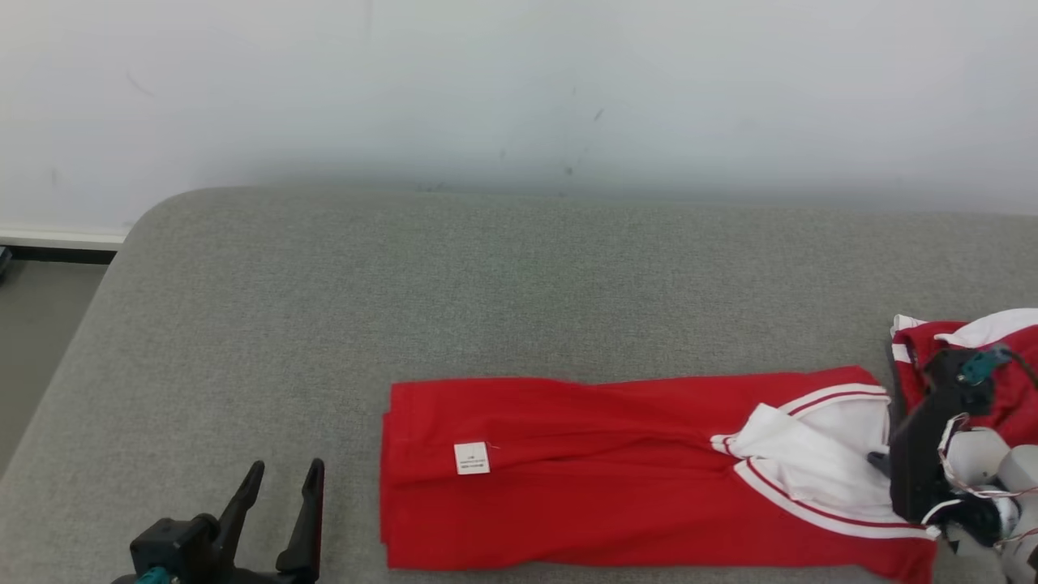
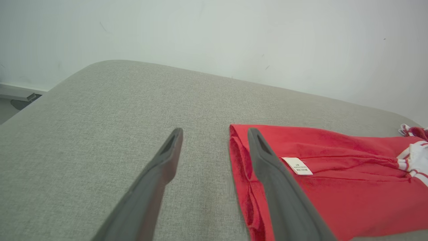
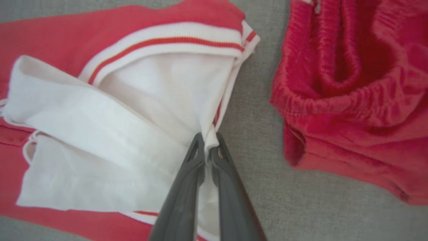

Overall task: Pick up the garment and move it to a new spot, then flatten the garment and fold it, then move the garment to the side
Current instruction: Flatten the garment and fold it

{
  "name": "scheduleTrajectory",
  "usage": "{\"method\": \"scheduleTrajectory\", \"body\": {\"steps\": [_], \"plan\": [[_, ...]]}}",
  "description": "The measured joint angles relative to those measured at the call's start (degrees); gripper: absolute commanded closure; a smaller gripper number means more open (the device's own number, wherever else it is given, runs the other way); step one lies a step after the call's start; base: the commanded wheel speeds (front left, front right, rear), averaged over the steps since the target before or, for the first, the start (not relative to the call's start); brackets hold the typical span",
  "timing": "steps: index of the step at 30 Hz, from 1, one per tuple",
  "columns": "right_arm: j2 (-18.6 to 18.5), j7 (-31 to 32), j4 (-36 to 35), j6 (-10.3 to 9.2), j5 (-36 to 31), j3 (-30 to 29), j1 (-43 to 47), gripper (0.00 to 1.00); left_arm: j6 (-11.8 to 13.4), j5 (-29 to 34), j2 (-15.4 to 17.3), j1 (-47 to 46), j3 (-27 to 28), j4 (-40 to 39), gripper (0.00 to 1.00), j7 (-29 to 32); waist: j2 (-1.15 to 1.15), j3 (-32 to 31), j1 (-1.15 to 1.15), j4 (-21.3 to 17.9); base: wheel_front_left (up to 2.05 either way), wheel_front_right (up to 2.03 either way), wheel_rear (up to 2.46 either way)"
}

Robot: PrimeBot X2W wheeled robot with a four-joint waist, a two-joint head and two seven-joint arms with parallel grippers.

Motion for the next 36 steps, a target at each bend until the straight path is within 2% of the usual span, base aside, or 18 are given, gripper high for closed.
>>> {"method": "scheduleTrajectory", "body": {"steps": [6, 11, 14, 18, 31, 36], "plan": [[-1.79, -0.35, -0.45, 0.02, -0.07, -0.44, -0.69, 1.00, 0.00, 0.35, -0.13, 0.42, 0.52, -0.30, 0.00, 0.00, 0.00, 0.12, 0.00, -1.25, 0.00, 0.00, 0.00], [-0.97, -0.54, -2.78, 1.01, 1.07, -0.79, -0.58, 1.00, 0.00, 0.52, -0.85, 0.72, 0.33, -0.24, 0.00, 0.00, 0.00, 0.14, 0.00, -1.95, 0.00, 0.00, 0.00], [1.02, -0.34, -5.77, 2.48, 3.28, -1.25, -0.59, 1.00, 0.00, 0.52, -0.92, 0.73, 0.33, 0.09, 0.00, 0.01, 0.00, -0.27, 0.00, -2.22, 0.00, 0.00, 0.00], [2.57, 2.19, -10.95, 3.78, 6.12, -1.07, -0.61, 1.00, 0.00, 0.92, -1.13, 0.74, 0.11, 0.49, 0.00, 0.13, 0.00, -1.07, 0.00, -2.54, 0.00, 0.00, 0.00], [2.89, 10.92, -23.15, 4.07, 14.48, -1.58, -1.92, 1.00, 0.00, 1.63, -3.43, 0.76, -1.87, 1.82, 0.00, 1.07, 0.00, -2.88, 0.00, -1.07, 0.00, 0.00, 0.00], [5.27, 13.83, -26.48, 4.11, 16.82, -0.83, -2.29, 1.00, -0.01, 1.96, -4.27, 0.57, -2.72, 2.33, 0.00, 1.55, 0.00, -2.79, 0.00, 0.66, 0.00, 0.00, 0.00]]}}
